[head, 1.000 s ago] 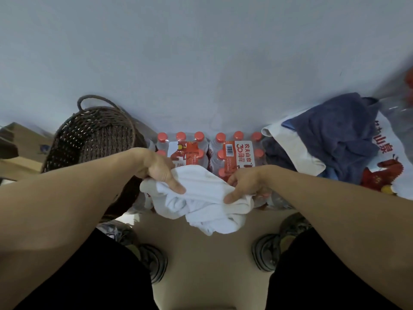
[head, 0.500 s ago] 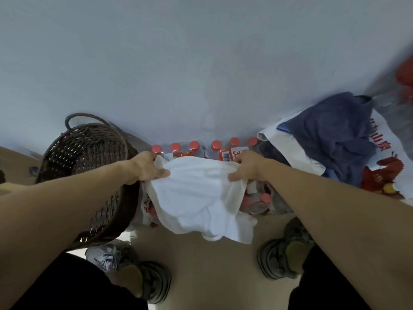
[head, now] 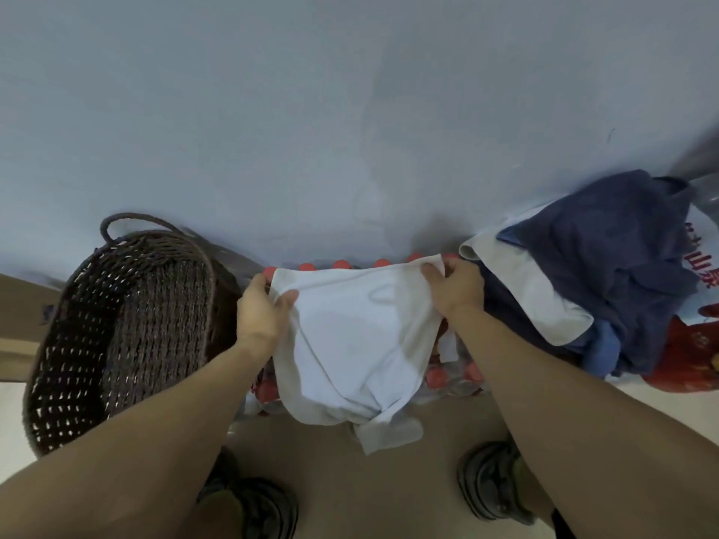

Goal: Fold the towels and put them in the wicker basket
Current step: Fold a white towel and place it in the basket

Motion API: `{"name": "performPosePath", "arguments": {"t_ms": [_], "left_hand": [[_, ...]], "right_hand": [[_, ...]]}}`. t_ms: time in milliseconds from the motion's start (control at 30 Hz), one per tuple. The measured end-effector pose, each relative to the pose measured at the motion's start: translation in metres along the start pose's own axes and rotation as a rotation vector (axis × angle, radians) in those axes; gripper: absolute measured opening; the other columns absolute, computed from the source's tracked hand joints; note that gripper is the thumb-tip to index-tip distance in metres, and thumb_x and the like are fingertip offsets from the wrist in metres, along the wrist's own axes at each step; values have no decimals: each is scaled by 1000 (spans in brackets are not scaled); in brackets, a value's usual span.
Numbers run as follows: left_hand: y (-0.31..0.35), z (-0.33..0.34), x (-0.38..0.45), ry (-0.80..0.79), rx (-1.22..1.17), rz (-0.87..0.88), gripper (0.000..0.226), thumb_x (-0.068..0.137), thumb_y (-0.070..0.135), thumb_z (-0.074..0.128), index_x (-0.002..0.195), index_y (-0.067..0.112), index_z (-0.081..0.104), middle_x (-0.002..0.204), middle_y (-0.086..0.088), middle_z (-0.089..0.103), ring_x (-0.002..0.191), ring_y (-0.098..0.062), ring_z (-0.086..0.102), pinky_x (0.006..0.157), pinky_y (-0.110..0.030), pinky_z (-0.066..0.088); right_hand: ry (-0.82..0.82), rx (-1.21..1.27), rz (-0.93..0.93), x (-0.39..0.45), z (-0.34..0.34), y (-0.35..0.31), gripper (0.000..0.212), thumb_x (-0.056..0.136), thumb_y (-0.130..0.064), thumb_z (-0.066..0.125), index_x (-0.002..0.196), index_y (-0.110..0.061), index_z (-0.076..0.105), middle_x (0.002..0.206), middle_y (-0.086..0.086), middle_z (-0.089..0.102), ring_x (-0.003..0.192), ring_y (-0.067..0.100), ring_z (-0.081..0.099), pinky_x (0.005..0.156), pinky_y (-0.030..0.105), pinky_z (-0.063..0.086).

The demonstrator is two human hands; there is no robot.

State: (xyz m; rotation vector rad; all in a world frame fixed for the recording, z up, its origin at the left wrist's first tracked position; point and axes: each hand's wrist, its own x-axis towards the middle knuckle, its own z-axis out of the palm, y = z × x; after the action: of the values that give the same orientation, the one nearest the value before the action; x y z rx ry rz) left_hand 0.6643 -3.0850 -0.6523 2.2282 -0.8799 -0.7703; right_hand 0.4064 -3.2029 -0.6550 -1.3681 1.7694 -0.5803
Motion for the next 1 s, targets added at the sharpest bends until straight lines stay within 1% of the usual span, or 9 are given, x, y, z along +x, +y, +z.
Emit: {"name": "performPosePath", "arguments": {"t_ms": [167, 300, 433, 567, 667, 733, 867, 933, 1000], "left_hand": [[8, 9, 11, 87, -20, 41, 19, 94, 34, 60, 93, 19, 50, 80, 7, 57, 72, -8, 55, 56, -26, 38], [6, 10, 18, 207, -5, 48, 18, 99, 34, 47, 93, 18, 44, 84, -2, 59, 78, -26, 56, 64, -37, 47], [1, 11, 28, 238, 130, 112, 15, 100, 33, 45, 96, 19, 41, 97, -9, 56, 83, -31, 56, 67, -42, 47], [0, 17, 31, 290, 208, 122, 22, 96, 35, 55, 104, 19, 42, 105, -8, 51, 86, -33, 57, 66, -38, 41], [8, 20, 22, 374, 108, 111, 28, 91, 25, 61, 110, 12, 46, 109, -12, 49, 100, -32, 52, 78, -42, 43], [12, 23, 3, 402, 151, 156, 25, 87, 16, 61, 107, 6, 51, 108, -16, 50, 103, -34, 48, 87, -44, 41], [11, 28, -58, 344, 211, 114, 27, 85, 14, 64, 108, 6, 54, 107, -14, 51, 105, -32, 46, 91, -45, 37], [4, 27, -88, 341, 224, 48, 27, 85, 16, 66, 108, 7, 55, 106, -14, 51, 105, -32, 46, 90, -44, 37], [-6, 24, -116, 331, 264, 8, 28, 84, 19, 69, 105, 6, 55, 103, -15, 52, 101, -34, 47, 87, -46, 39]], "right_hand": [[103, -172, -92, 10, 8, -2, 30, 95, -32, 61, 86, -3, 59, 81, 6, 57, 74, 23, 50, 66, 29, 36], [127, -383, -167, 18, 13, -1, 34, 97, -40, 56, 84, -10, 51, 97, 13, 58, 77, 28, 51, 63, 33, 36], [133, -574, -255, 28, 16, -1, 46, 98, -51, 46, 100, -7, 56, 105, 14, 61, 92, 35, 60, 66, 38, 45], [173, -514, -193, 27, 20, 5, 52, 96, -58, 45, 105, -7, 52, 101, 14, 63, 87, 37, 63, 63, 37, 40], [196, -372, -129, 25, 17, 6, 48, 91, -59, 55, 92, -11, 52, 86, 5, 60, 79, 31, 60, 63, 33, 37], [181, -293, -58, 26, 15, 1, 47, 87, -59, 62, 84, -13, 50, 80, 1, 57, 73, 25, 56, 61, 31, 38], [54, -267, 55, 26, 5, -16, 45, 87, -52, 66, 71, -12, 53, 72, 4, 59, 74, 29, 62, 56, 28, 40], [-2, -294, 58, 19, 1, -22, 43, 91, -47, 63, 80, -6, 58, 87, 15, 66, 85, 33, 65, 64, 33, 50], [25, -293, 38, 3, 1, -28, 46, 93, -44, 61, 103, 1, 59, 111, 21, 63, 100, 35, 63, 78, 40, 54]]}}
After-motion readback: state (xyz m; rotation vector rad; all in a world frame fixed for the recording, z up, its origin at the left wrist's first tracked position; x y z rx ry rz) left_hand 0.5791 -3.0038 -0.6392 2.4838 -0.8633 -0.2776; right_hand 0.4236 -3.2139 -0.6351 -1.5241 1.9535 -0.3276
